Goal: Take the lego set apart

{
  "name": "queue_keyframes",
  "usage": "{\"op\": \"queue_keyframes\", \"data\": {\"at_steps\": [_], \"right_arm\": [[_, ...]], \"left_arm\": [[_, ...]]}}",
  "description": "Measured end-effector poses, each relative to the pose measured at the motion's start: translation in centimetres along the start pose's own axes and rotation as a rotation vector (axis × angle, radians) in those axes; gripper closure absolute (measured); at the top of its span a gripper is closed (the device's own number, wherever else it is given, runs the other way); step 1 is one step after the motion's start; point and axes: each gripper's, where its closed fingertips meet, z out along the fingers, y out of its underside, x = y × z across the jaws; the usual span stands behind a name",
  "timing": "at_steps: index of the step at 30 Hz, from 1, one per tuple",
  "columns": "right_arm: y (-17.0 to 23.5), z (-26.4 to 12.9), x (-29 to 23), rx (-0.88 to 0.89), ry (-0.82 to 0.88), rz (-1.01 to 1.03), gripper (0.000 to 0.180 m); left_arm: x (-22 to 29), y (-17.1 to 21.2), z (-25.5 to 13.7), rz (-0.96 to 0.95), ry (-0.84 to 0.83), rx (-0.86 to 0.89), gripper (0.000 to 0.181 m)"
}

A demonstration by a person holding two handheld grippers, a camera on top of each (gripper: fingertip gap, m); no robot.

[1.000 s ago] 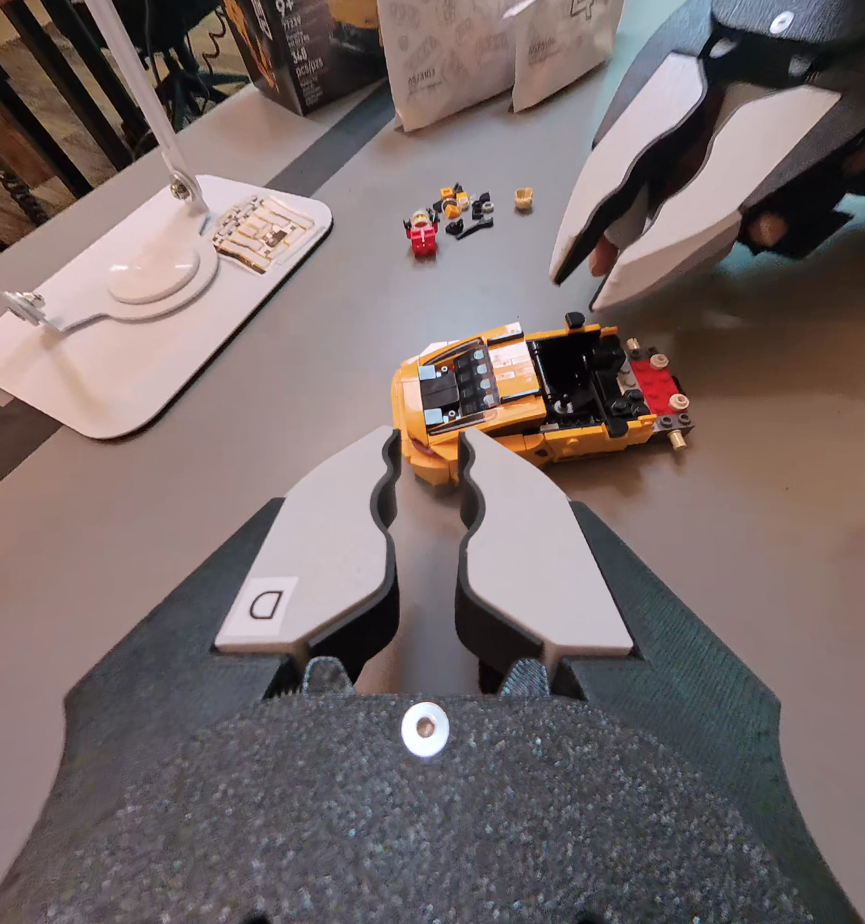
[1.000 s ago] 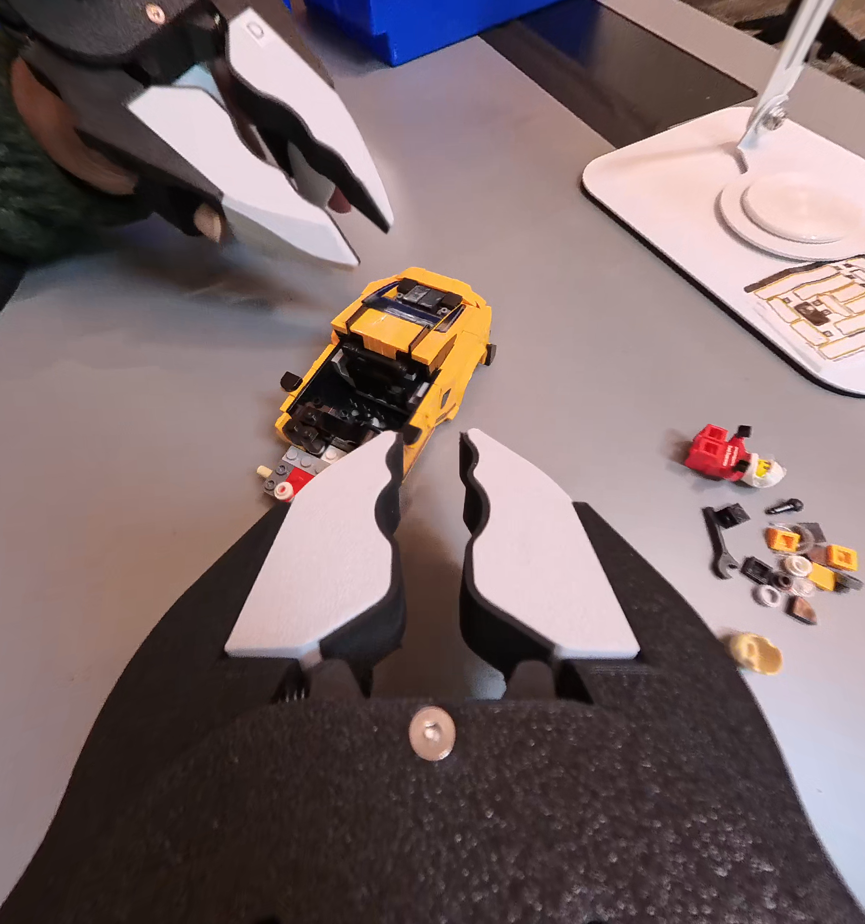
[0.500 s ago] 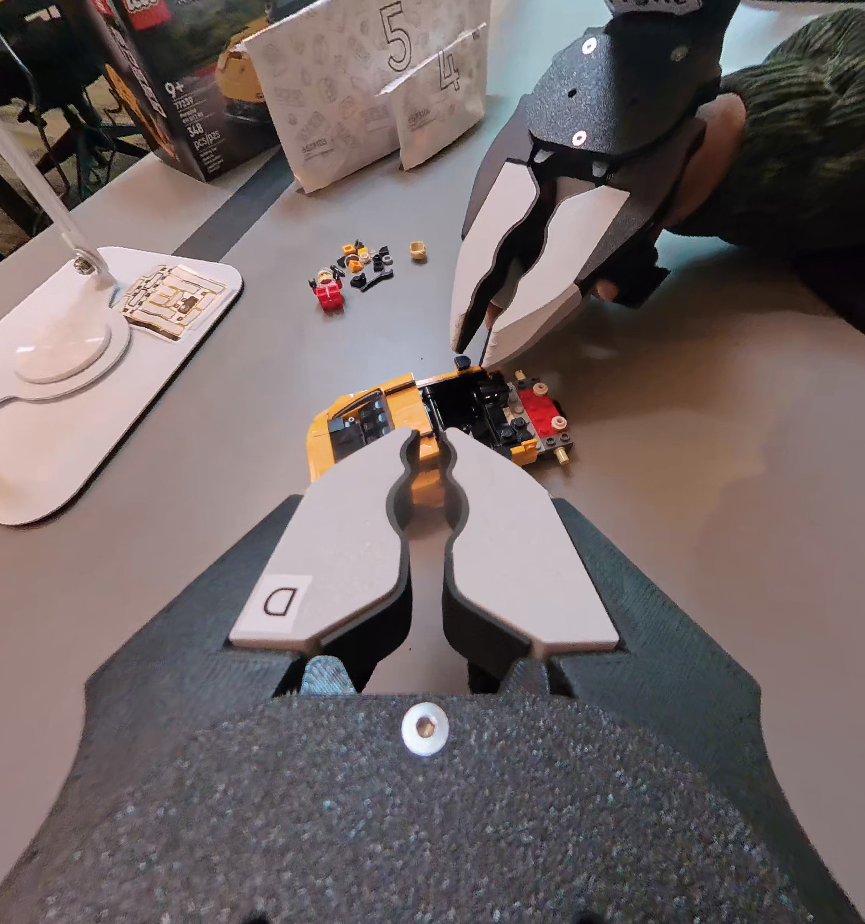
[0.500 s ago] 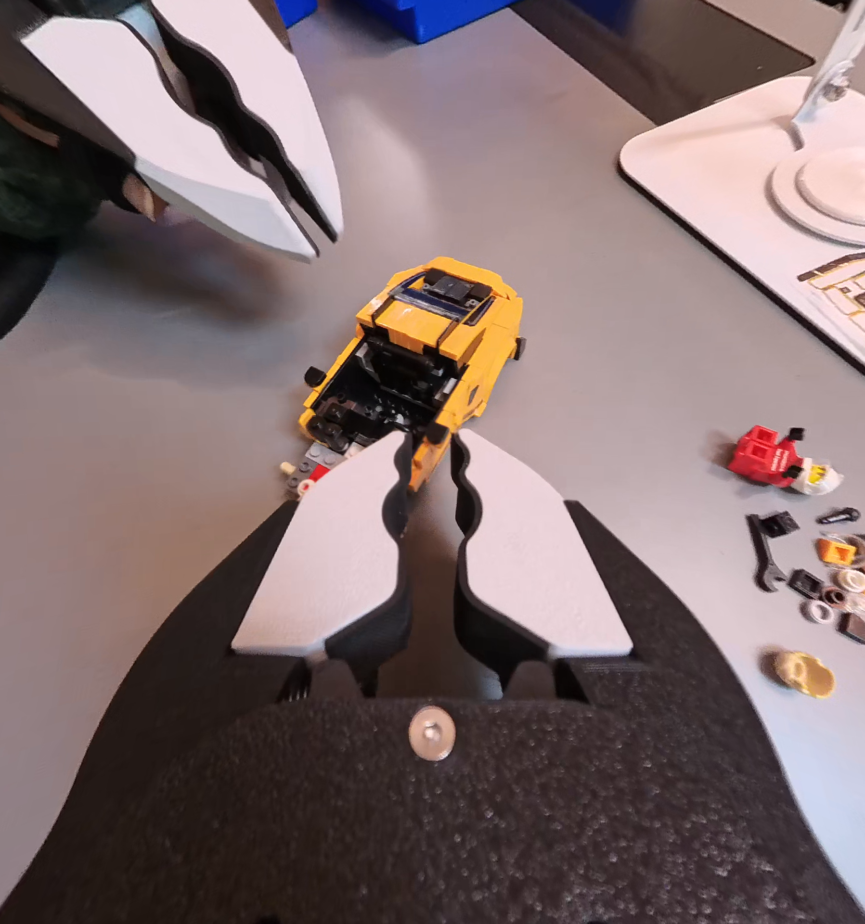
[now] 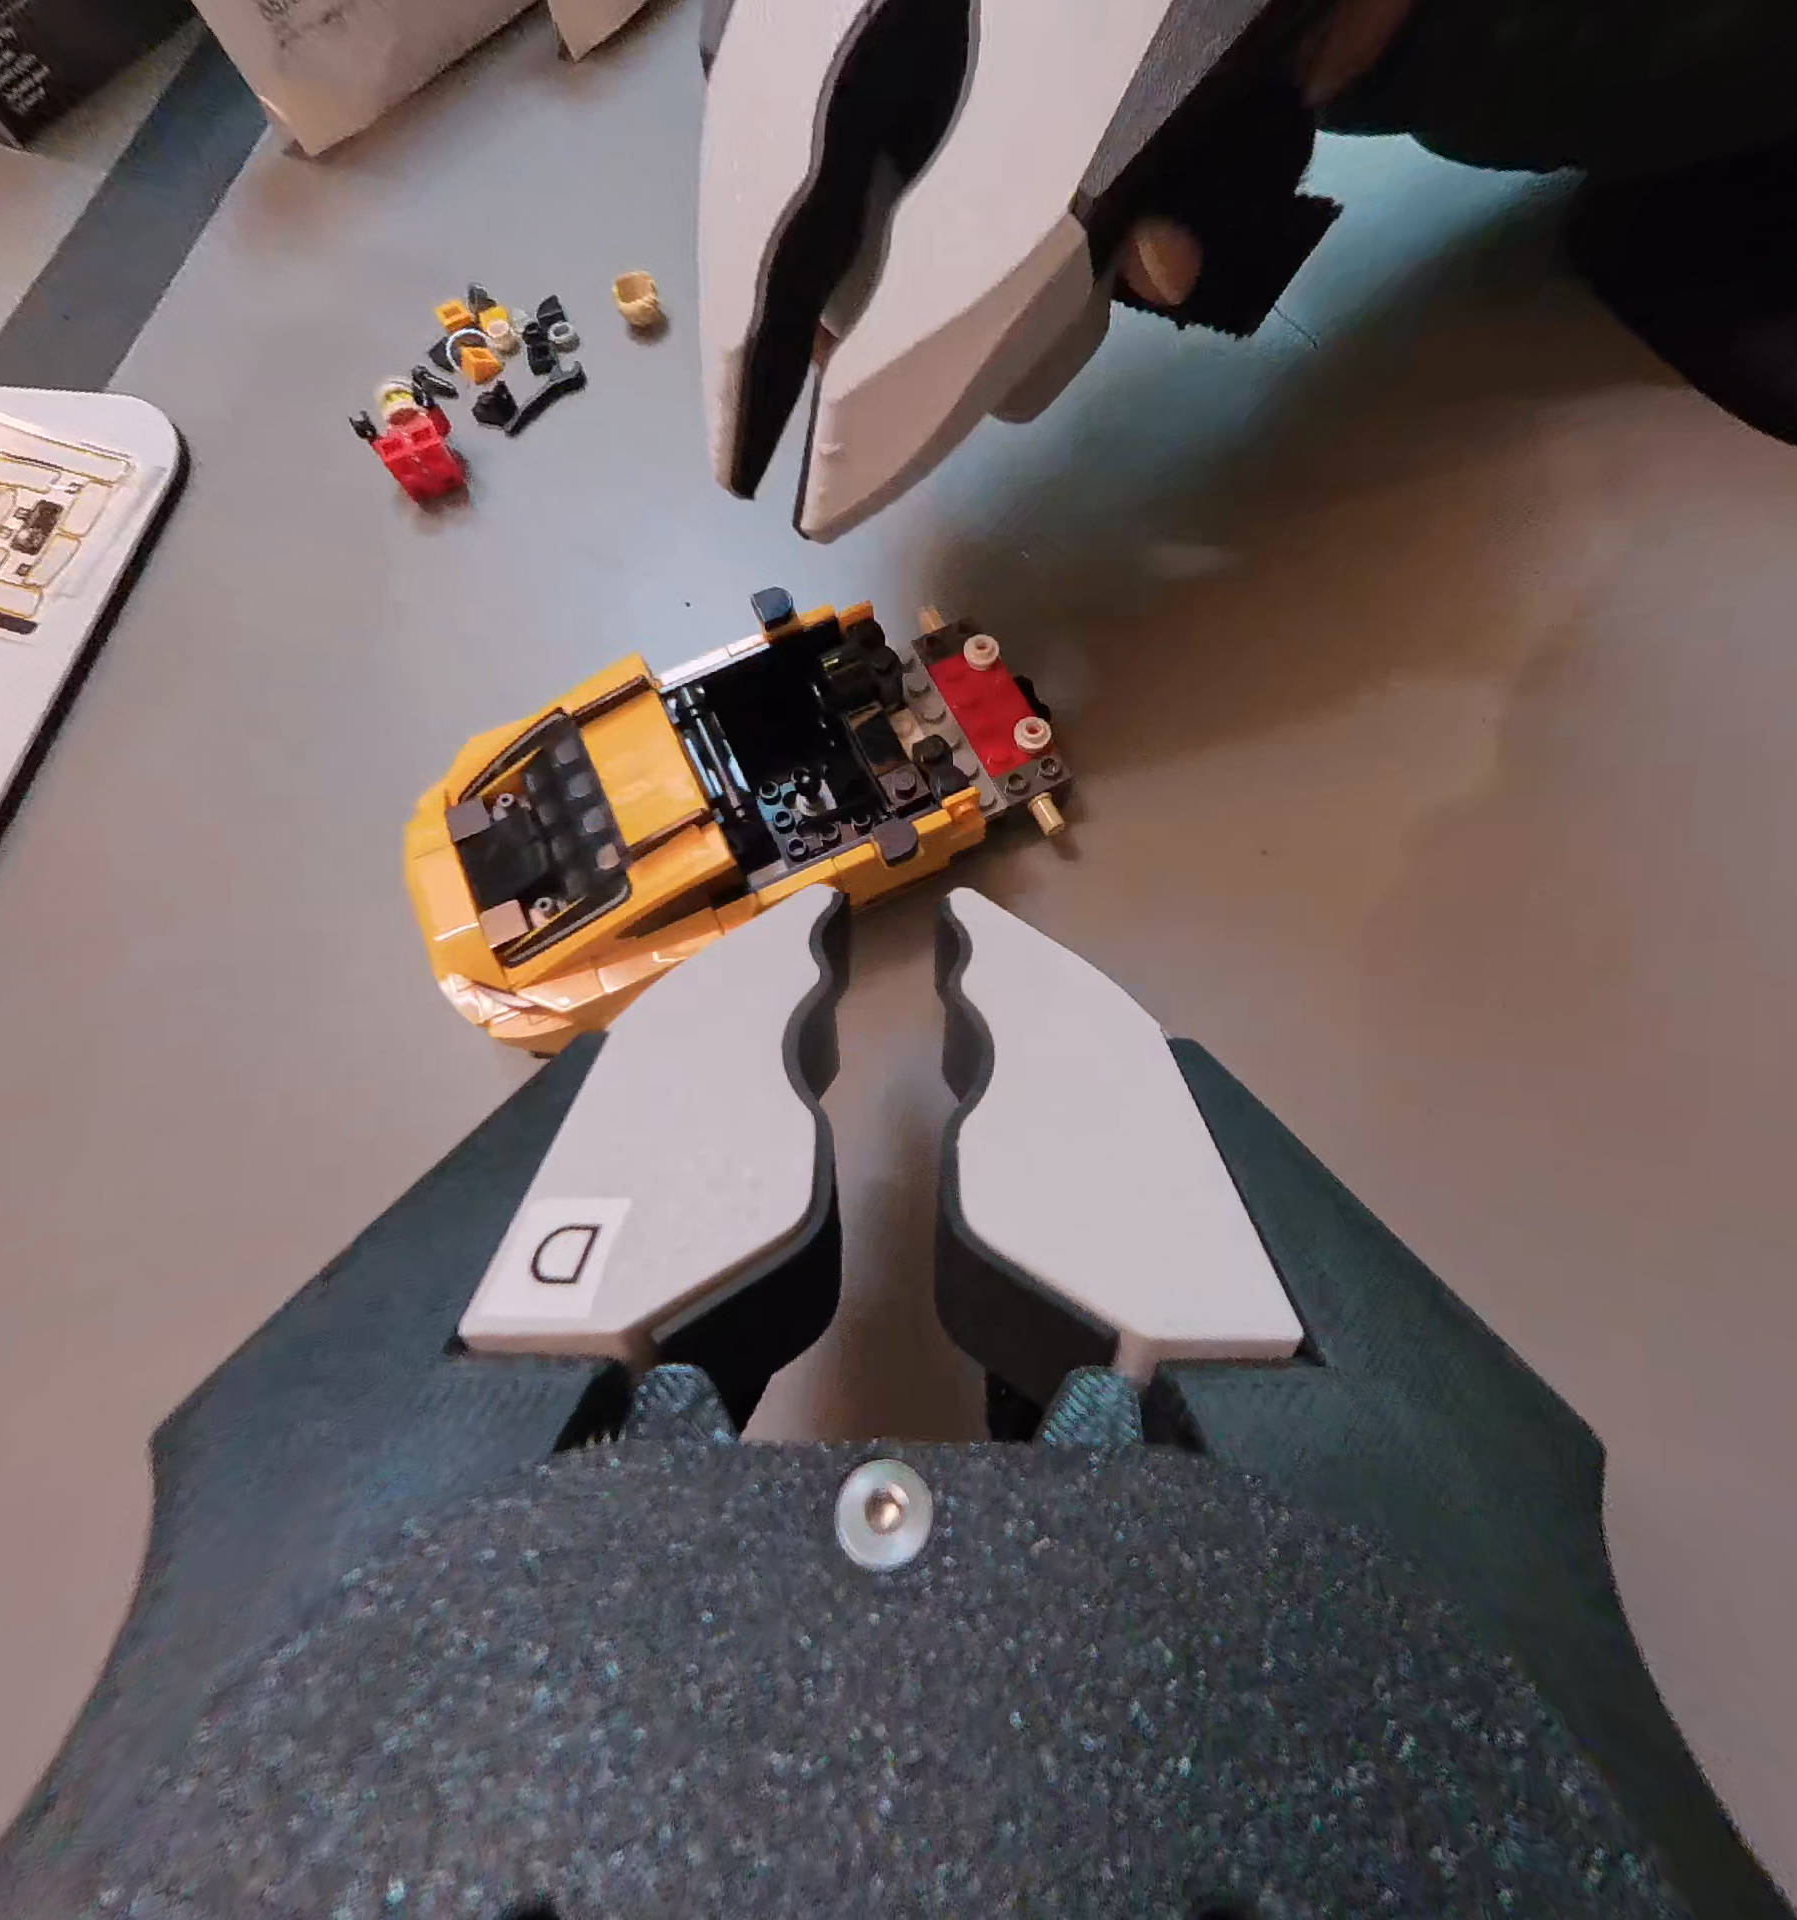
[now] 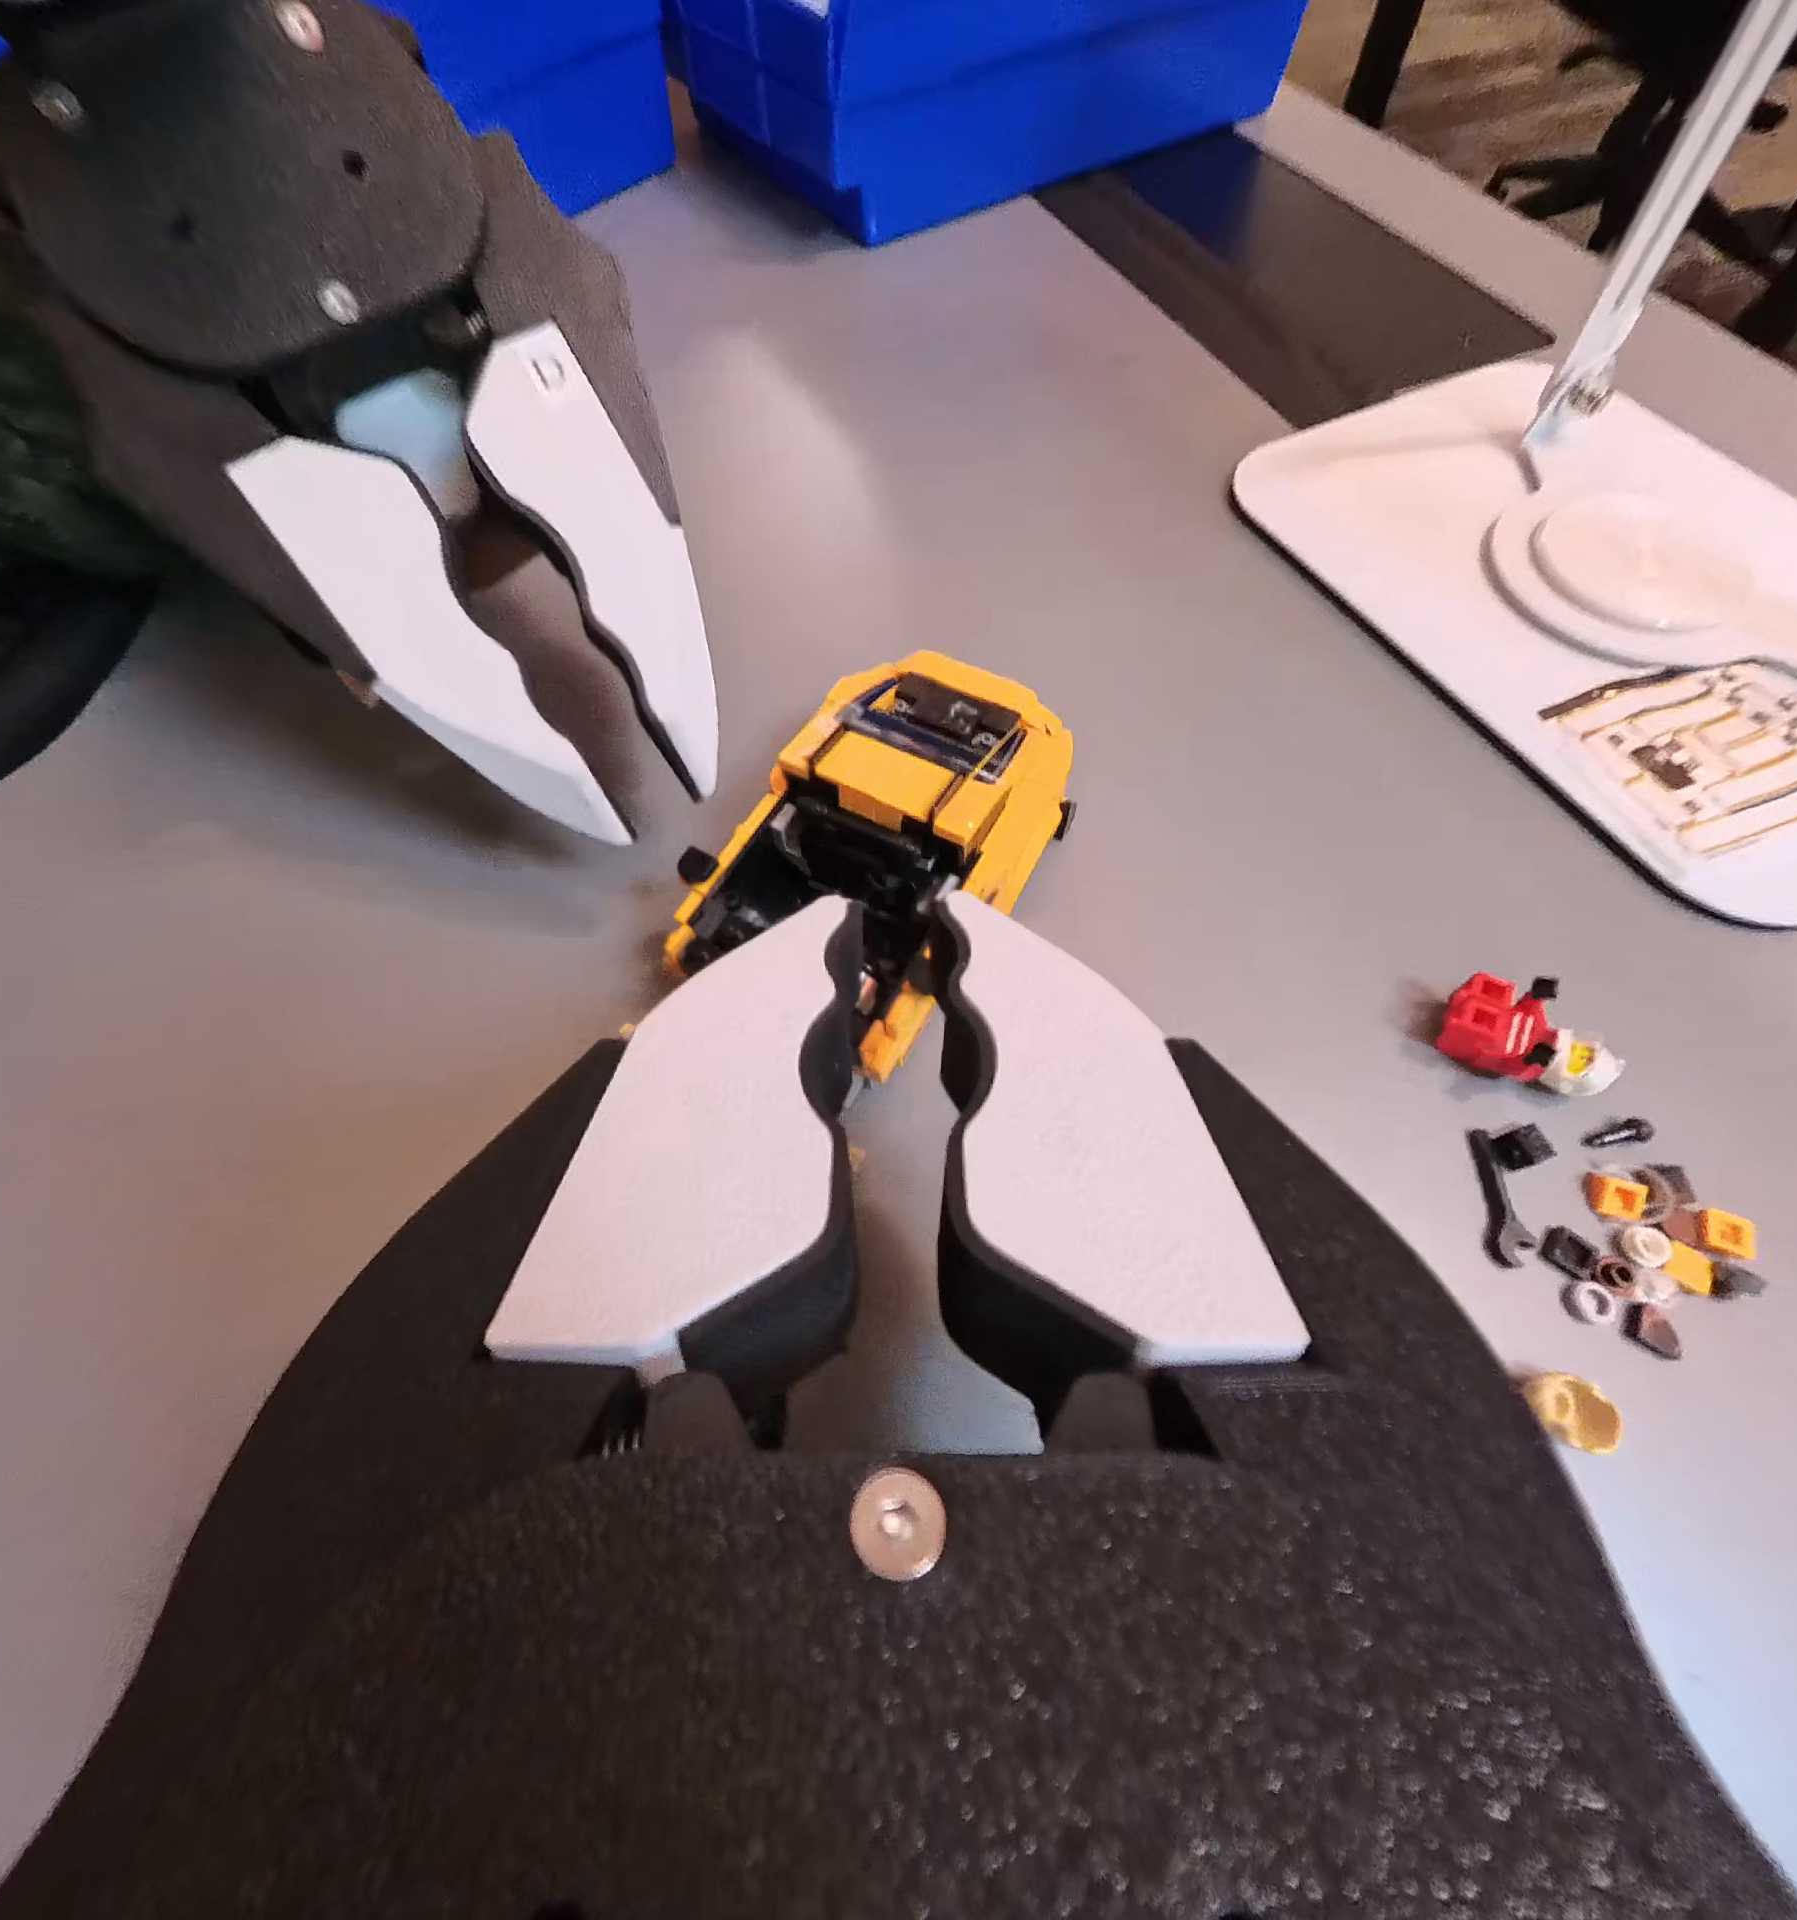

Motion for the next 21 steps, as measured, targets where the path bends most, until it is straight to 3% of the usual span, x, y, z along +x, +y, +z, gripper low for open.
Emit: {"op": "queue_keyframes", "data": {"at_steps": [5,8,15,21], "right_arm": [[-0.7,-0.3,0.3,0.046,0.042,-0.029,0.168],[-2.0,-1.3,2.2,0.126,0.180,-0.044,0.168],[-9.9,-7.9,12.6,0.360,0.701,-0.023,0.180],[-16.0,-8.3,21.8,0.428,0.862,0.000,0.180]], "left_arm": [[-0.1,0.1,0.5,0.013,-0.028,-0.015,0.166],[-0.4,-0.1,0.3,0.009,-0.044,0.000,0.168],[-2.9,-3.2,-1.9,-0.072,-0.167,0.194,0.176],[-4.7,-4.4,-4.0,-0.118,-0.272,0.296,0.181]]}}
